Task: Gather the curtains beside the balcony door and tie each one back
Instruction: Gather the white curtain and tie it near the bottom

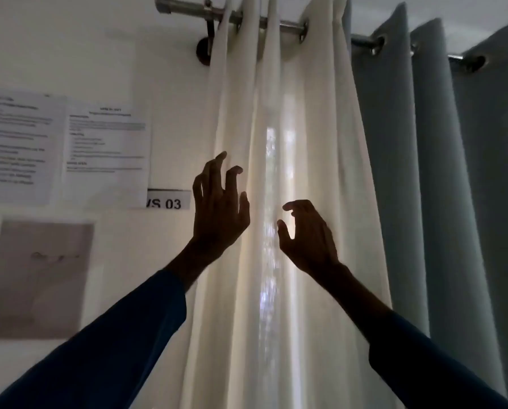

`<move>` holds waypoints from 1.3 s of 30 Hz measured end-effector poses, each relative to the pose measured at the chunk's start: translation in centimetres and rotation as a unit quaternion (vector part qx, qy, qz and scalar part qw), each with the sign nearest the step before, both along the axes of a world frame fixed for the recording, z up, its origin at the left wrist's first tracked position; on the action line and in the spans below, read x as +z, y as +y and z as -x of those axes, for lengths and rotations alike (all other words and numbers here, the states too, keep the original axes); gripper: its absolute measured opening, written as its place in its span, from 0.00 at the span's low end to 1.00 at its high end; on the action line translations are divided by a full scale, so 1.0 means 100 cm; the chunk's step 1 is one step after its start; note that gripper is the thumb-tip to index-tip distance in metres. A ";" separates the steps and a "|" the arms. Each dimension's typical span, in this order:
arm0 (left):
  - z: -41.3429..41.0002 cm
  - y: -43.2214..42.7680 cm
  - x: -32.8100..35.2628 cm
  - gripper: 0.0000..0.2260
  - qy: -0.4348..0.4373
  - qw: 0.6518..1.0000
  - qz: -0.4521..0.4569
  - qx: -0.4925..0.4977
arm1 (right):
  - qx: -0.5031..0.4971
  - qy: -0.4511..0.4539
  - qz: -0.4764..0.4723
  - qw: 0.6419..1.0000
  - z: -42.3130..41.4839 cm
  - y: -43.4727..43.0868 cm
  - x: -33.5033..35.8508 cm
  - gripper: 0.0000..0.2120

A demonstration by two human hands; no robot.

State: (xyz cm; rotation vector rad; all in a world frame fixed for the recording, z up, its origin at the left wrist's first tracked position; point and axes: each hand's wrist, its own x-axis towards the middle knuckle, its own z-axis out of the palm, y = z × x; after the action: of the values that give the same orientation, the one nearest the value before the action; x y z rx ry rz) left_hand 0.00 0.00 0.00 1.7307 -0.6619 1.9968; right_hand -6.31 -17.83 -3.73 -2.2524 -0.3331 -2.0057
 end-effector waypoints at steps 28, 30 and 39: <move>-0.075 -0.002 0.169 0.28 0.042 0.991 0.045 -0.123 | -0.073 -0.130 0.012 0.989 -0.067 -0.014 0.201 0.26; -0.075 0.001 0.171 0.31 0.069 0.983 0.048 -0.161 | -0.149 -0.119 0.003 0.982 -0.070 -0.028 0.196 0.29; -0.078 0.004 0.202 0.16 0.139 0.967 0.058 -0.206 | -0.089 -0.100 0.034 0.990 -0.056 0.036 0.225 0.17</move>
State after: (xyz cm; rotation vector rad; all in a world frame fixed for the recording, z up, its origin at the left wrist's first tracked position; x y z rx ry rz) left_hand 7.84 0.37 20.22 1.6051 -0.7205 1.4513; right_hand -0.67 -14.28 18.75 -2.1935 -0.2275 -2.3534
